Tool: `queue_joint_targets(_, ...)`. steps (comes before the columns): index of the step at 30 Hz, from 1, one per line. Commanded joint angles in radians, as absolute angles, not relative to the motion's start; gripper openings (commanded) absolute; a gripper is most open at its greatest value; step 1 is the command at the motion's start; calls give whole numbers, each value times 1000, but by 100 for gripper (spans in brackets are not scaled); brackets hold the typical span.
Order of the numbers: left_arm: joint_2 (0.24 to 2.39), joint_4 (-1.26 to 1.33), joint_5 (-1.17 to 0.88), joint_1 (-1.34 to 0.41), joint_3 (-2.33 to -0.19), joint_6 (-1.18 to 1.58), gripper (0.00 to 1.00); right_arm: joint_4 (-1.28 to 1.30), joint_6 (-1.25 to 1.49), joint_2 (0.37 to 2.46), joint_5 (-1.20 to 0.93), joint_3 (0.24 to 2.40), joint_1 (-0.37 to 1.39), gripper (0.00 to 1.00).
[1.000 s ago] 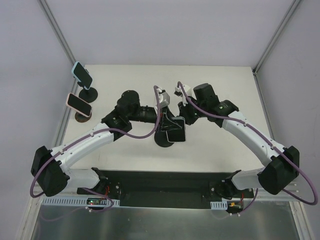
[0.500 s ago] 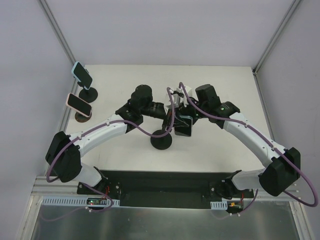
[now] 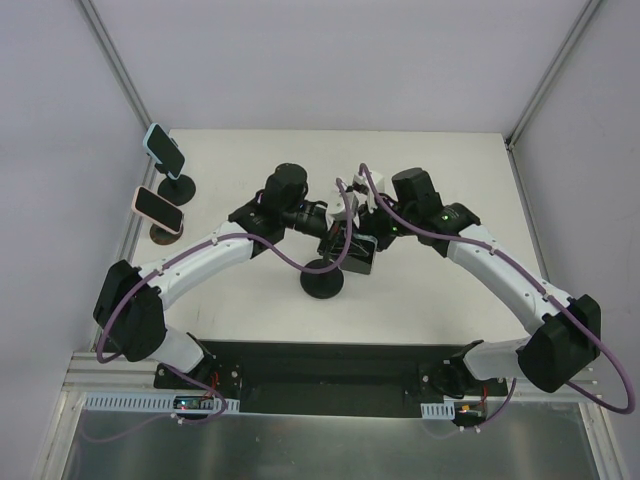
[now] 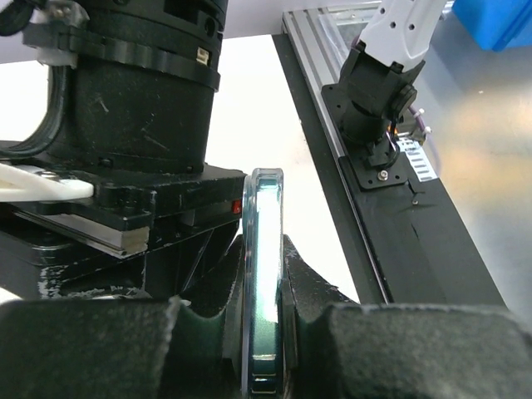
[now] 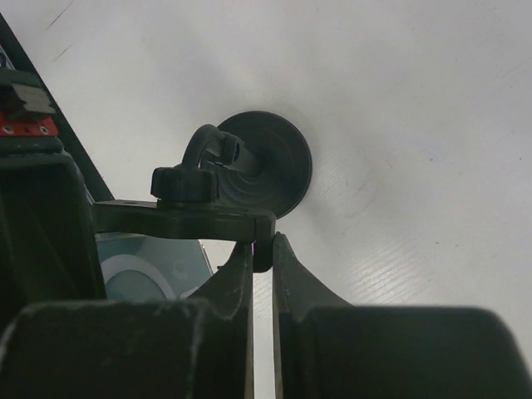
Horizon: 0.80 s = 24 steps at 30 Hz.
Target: Place the phone on the phone stand
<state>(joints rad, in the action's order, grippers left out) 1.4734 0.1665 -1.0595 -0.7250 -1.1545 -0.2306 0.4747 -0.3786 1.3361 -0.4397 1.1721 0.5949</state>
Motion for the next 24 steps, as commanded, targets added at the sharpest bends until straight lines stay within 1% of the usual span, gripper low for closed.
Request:
queue_joint_targets(1, 1450, 66, -1059, -704, -1209, -330, 0, 449, -376, 1293, -479, 1196, 586, 1)
queue_joint_targets(4, 1421, -57, -958, -704, -1215, -318, 0, 440, -338, 1290, -401, 1200, 584, 1)
queue_joint_targets(7, 1342, -80, -558, -727, -1134, -180, 0, 344, -230, 1255, -305, 1160, 591, 1)
queue_joint_targets(8, 1307, -87, -273, -736, -1115, -143, 0, 315, -203, 1244, -282, 1141, 597, 1)
queue_joint_targets(10, 1283, -112, -9, -756, -1092, -41, 0, 264, -117, 1211, -117, 1088, 633, 1)
queue_joint_targets(11, 1266, -142, 235, -758, -1089, -2, 0, 258, -85, 1201, -39, 1074, 650, 1)
queue_joint_targets(12, 1261, -158, 300, -762, -1089, 38, 0, 249, -51, 1192, 124, 1053, 707, 0)
queue_joint_targets(13, 1262, -173, 351, -771, -1092, 79, 0, 221, -34, 1175, 209, 1039, 748, 0)
queue_joint_targets(14, 1279, -190, 488, -785, -1104, 92, 0, 207, -14, 1166, 304, 1025, 797, 0)
queue_joint_targets(15, 1291, -195, 546, -799, -1108, 95, 0, 190, 1, 1154, 492, 1011, 899, 0)
queue_joint_targets(16, 1307, -196, 601, -817, -1112, 107, 0, 161, 106, 1134, 587, 984, 952, 0)
queue_joint_targets(17, 1339, -195, 627, -818, -1118, 115, 0, 166, 144, 1134, 724, 983, 995, 0)
queue_joint_targets(18, 1353, -180, 700, -818, -1117, 135, 0, 173, 181, 1137, 782, 988, 1073, 0)
queue_joint_targets(20, 1387, -80, 712, -805, -1071, 118, 0, 173, 207, 1141, 871, 1000, 1133, 0)
queue_joint_targets(22, 1402, -3, 622, -795, -1062, 106, 0, 189, 210, 1163, 881, 1017, 1164, 0)
queue_joint_targets(24, 1423, -3, 568, -782, -1078, 132, 0, 201, 233, 1172, 882, 1042, 1186, 0)
